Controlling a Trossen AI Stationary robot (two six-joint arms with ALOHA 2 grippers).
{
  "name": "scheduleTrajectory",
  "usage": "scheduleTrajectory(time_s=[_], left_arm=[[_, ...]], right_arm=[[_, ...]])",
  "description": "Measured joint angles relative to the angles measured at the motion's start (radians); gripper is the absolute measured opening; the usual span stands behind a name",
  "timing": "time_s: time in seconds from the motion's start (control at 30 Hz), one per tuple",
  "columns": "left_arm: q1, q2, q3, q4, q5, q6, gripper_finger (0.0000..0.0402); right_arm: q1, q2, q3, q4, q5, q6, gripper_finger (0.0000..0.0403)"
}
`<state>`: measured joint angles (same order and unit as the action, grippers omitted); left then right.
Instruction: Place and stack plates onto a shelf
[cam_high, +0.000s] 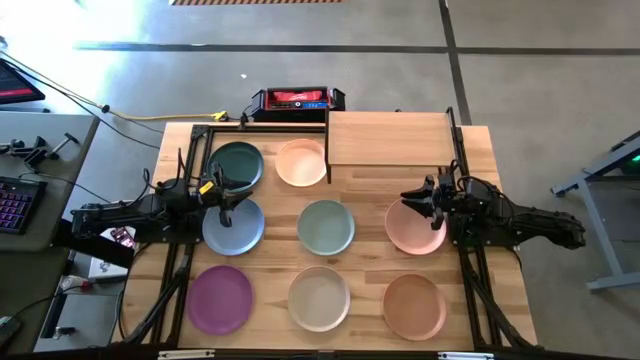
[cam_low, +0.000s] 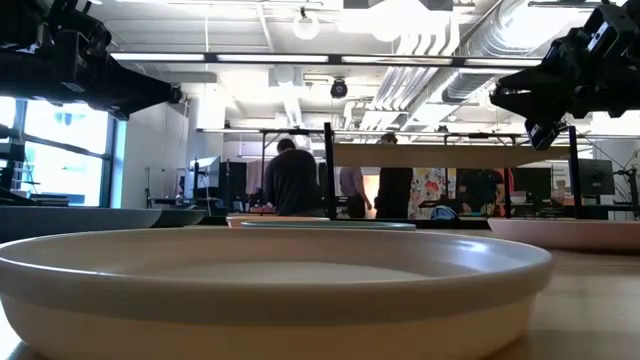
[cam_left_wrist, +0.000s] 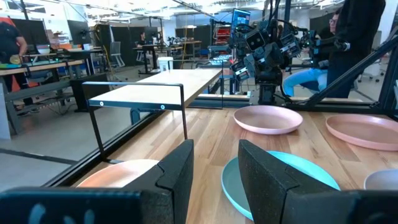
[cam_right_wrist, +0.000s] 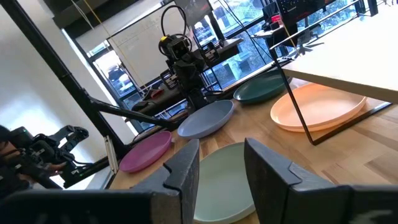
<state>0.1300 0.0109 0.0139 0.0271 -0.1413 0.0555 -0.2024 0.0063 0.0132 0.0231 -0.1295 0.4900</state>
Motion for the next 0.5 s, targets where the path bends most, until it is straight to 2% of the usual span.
scheduleTrajectory(time_s=[0.5], left_arm=[[0.000,0.000,0.000,0.003,0.000,-0.011,0.0117]], right_arm=[[0.000,0.000,0.000,0.000,0.000,0.000,0.0110]])
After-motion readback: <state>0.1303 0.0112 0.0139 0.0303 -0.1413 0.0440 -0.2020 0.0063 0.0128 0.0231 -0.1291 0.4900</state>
